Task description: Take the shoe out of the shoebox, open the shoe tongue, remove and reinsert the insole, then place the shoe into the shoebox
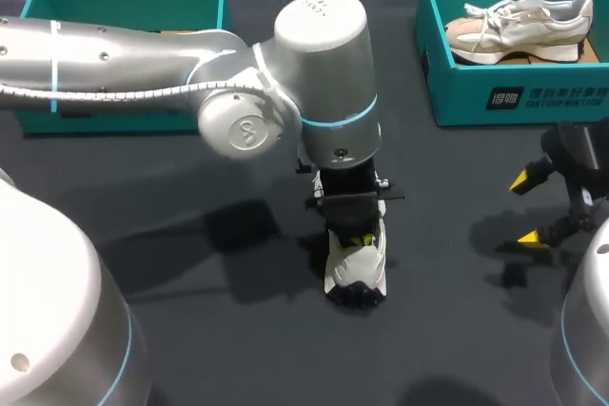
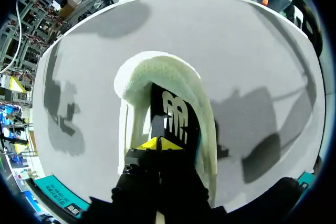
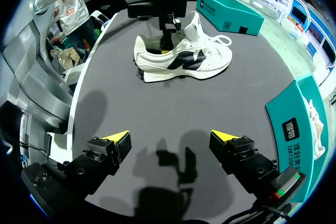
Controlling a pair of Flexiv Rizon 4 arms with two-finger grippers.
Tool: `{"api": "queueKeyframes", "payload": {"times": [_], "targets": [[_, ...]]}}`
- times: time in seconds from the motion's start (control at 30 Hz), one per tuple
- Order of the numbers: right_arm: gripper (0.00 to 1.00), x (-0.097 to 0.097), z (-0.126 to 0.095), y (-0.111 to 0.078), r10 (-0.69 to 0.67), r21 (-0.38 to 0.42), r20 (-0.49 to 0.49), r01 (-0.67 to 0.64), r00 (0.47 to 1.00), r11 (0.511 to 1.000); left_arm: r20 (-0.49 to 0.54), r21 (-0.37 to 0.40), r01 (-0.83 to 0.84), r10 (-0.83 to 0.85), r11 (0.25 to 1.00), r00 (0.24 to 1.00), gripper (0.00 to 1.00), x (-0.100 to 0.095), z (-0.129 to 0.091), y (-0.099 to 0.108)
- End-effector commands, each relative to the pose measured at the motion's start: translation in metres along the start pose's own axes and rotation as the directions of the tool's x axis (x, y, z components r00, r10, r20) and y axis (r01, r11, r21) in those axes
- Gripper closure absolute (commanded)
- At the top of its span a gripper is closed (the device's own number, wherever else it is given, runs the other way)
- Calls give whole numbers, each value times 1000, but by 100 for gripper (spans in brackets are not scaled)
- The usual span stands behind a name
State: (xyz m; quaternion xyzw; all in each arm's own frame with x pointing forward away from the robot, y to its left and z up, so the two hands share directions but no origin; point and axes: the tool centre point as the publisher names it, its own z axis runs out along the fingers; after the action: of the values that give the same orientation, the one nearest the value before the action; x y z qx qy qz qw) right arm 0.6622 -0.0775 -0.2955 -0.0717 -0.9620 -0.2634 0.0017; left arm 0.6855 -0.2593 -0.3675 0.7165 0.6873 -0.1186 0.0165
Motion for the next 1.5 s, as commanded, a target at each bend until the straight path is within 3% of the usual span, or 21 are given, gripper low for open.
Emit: {"api": "queueKeyframes", "payload": {"times": [0.03, 0.17, 0.5, 0.6, 1.03, 1.37, 1.5], "targets": [[0, 2, 0, 0, 1, 2, 3, -1, 1000, 1000, 19, -5, -25, 26, 1000, 999, 100, 9, -32, -3], [0, 2, 0, 0, 1, 2, 3, -1, 1000, 1000, 35, -52, -34, 36, 998, 999, 100, 2, -37, 0], [0, 2, 0, 0, 1, 2, 3, -1, 1000, 1000, -6, -177, -28, 27, 984, 1000, 98, -3, -20, 12], [0, 2, 0, 0, 1, 2, 3, -1, 1000, 1000, -14, -190, -21, 19, 982, 1000, 79, -3, -17, 15], [0, 2, 0, 0, 1, 2, 3, -1, 1000, 1000, -29, -192, -12, 7, 981, 1000, 51, 3, -22, 24], [0, 2, 0, 0, 1, 2, 3, -1, 1000, 1000, -31, -162, -24, 19, 987, 999, 0, 3, -27, 21], [0, 2, 0, 0, 1, 2, 3, -1, 1000, 1000, -32, -142, -27, 22, 990, 999, 0, 1, -29, 22]]}}
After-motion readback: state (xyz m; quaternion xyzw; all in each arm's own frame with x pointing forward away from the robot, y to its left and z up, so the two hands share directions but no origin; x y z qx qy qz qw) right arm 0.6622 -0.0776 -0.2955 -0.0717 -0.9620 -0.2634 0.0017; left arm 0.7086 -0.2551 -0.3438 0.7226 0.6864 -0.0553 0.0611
